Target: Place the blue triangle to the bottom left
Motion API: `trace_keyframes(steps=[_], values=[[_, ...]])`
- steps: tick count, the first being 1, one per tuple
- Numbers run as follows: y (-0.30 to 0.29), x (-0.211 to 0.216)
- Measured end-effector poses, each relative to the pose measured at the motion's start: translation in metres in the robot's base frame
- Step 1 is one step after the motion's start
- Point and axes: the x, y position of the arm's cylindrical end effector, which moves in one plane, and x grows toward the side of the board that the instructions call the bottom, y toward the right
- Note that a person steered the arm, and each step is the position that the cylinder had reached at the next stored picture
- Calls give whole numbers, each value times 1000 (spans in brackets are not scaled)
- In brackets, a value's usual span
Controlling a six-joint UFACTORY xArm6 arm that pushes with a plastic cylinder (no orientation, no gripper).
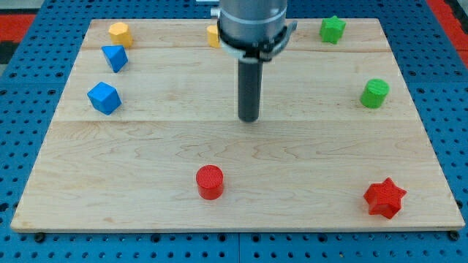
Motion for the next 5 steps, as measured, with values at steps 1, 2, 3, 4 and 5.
trace_keyframes(steps=[1,2,3,4,5], values=[[-10,-56],[-72,-83],[-133,-82],[-185,-81],[-239,-74]])
